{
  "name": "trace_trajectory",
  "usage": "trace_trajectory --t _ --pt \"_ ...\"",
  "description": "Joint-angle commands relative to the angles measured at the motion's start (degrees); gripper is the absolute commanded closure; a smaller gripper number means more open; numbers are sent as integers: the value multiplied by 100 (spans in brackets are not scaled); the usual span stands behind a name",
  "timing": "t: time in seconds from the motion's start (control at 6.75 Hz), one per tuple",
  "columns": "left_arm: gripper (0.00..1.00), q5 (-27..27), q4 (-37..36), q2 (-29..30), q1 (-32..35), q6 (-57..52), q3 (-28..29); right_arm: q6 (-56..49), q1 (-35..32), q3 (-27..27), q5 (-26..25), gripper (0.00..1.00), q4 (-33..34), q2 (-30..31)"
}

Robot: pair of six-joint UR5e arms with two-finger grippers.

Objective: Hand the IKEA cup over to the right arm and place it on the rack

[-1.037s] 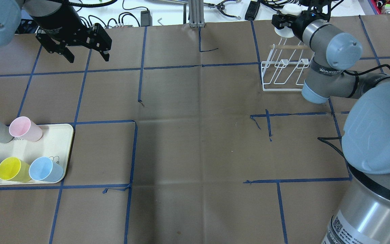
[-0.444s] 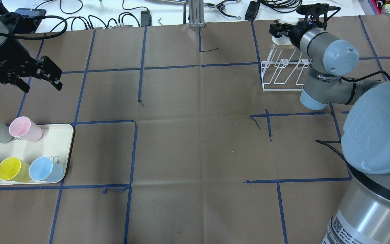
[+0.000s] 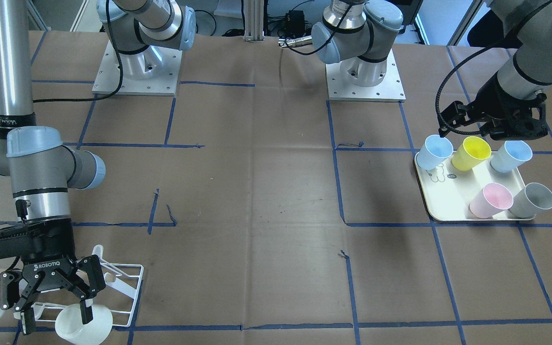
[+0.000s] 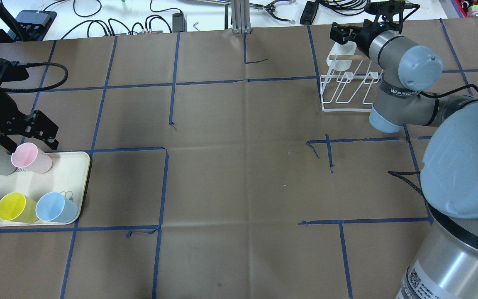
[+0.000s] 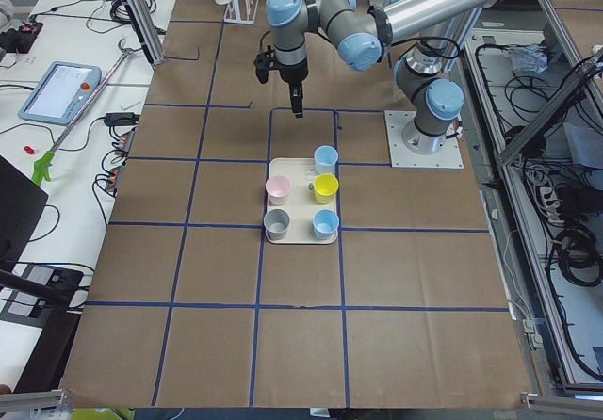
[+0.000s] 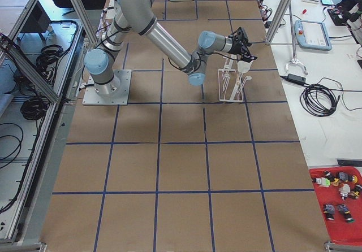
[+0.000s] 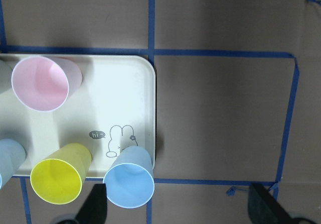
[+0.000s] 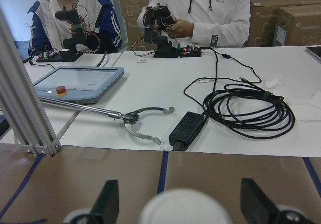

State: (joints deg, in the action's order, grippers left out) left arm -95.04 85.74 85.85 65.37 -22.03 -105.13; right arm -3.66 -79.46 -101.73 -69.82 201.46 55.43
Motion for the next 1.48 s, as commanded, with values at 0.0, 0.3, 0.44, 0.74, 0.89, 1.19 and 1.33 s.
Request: trace_trajectory --t 0.0,0.3,0.44,0.74,0.89,1.19,1.33 --pt "1 -181 -223 -367 -469 -334 -707 23 -131 -22 4 0 -10 439" --pt "2 -147 -426 -751 -727 -645 -1313 32 -385 -128 4 0 -10 1063" --pt "1 -138 -617 -867 -718 -645 -1578 49 -578 -267 4 0 -88 1353" --pt "3 54 -996 -676 -710 -671 -1808 1324 -720 -898 47 0 -326 2081" --pt "3 239 -1337 -475 -710 -688 -1913 2020 -729 -1215 65 0 -318 2329" --pt "2 223 -1664 -62 -710 -951 -1976 3372 -1078 -1463 83 0 -283 2603" --pt "3 214 -1874 71 -710 -987 -1985 4520 -1324 -1481 83 0 -282 2604"
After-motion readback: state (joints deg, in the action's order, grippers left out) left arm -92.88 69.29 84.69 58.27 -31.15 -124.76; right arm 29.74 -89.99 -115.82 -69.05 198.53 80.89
